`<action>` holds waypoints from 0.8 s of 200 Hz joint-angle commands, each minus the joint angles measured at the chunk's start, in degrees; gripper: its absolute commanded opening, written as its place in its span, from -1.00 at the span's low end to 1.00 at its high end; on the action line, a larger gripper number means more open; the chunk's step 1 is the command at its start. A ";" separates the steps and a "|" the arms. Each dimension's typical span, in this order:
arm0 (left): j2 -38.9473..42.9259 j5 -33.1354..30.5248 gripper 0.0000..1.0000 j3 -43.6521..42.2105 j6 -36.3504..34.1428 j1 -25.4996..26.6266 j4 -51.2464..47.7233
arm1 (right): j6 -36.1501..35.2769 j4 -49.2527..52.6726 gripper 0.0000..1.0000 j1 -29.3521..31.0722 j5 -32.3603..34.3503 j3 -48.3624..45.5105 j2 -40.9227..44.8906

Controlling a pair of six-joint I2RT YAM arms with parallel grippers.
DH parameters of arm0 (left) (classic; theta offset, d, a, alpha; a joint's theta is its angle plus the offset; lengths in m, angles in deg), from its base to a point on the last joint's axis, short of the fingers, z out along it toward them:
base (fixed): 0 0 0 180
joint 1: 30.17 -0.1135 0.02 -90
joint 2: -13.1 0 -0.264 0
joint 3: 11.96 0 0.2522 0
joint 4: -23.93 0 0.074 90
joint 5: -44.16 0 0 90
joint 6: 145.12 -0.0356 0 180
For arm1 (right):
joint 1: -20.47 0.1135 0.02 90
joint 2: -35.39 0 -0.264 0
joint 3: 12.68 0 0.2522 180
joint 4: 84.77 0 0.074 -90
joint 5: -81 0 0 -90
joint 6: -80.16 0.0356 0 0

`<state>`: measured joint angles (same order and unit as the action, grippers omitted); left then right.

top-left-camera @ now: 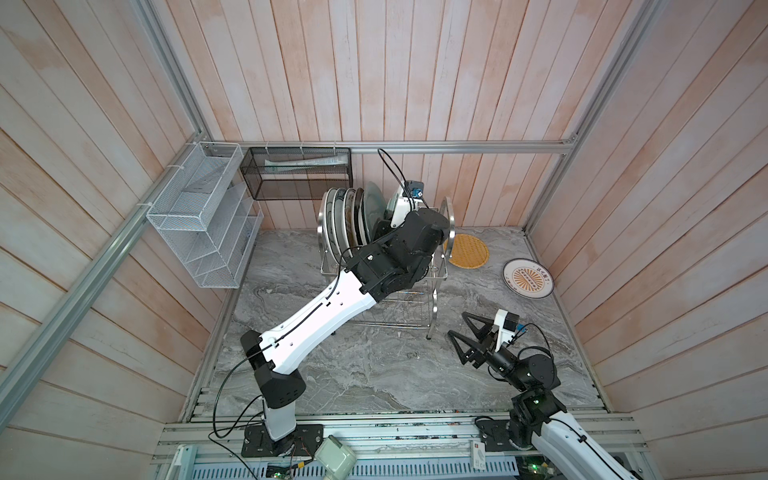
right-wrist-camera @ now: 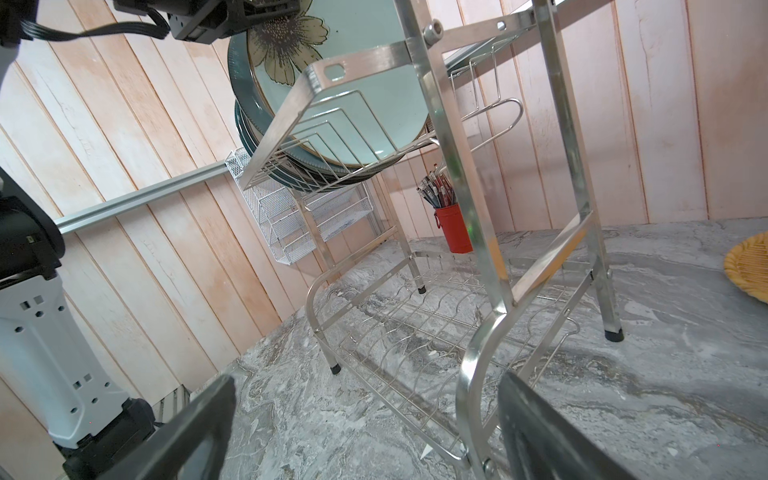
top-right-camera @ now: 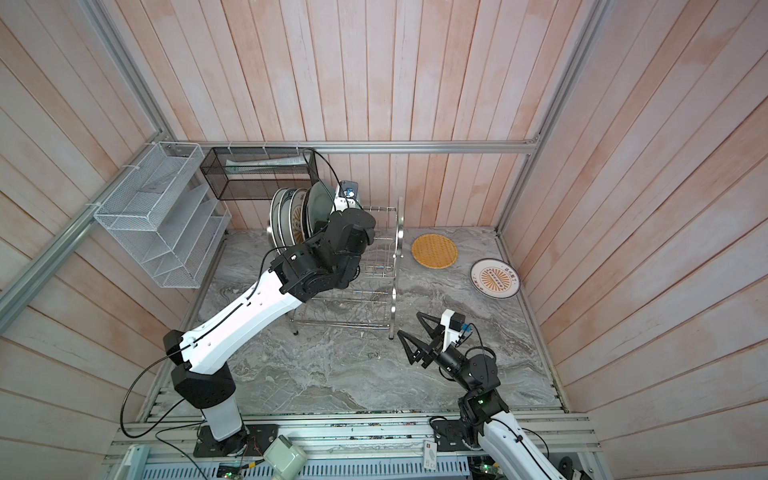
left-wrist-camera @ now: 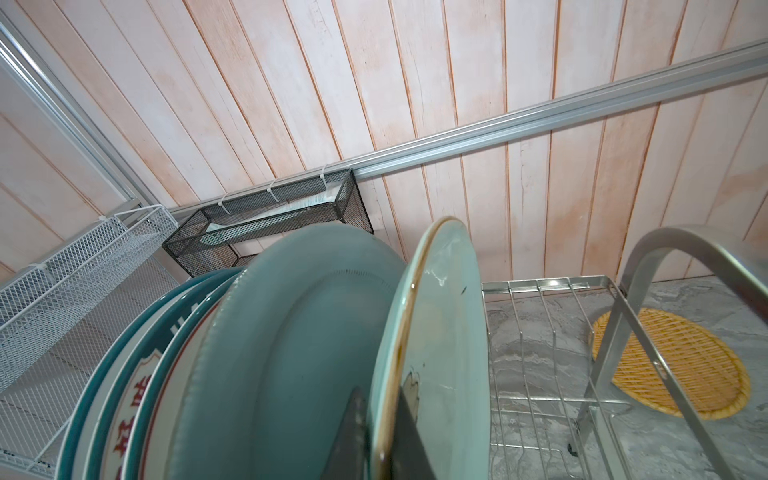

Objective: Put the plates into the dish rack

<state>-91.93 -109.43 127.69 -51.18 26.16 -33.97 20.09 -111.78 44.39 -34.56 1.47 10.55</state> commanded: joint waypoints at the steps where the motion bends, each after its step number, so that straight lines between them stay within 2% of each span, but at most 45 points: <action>1: -0.97 -1.49 -1.00 4.41 1.25 1.44 1.57 | -0.58 -1.96 0.96 0.33 0.45 -3.55 0.01; 40: -3.59 -2.32 -1.00 9.10 0.82 2.16 0.68 | -0.51 -1.95 0.96 0.27 0.34 -3.55 0.05; 103: -8.27 -4.24 -1.00 17.49 -3.91 2.83 0.88 | -0.40 -1.94 0.96 0.33 0.34 -3.48 0.14; 160: -8.89 -6.68 -1.00 18.18 -7.98 3.10 5.16 | -0.32 -2.01 0.96 0.34 0.34 -3.47 0.05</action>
<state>-100.96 -113.41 143.29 -57.45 28.94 -35.70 20.09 -111.78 44.44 -34.56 1.47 10.52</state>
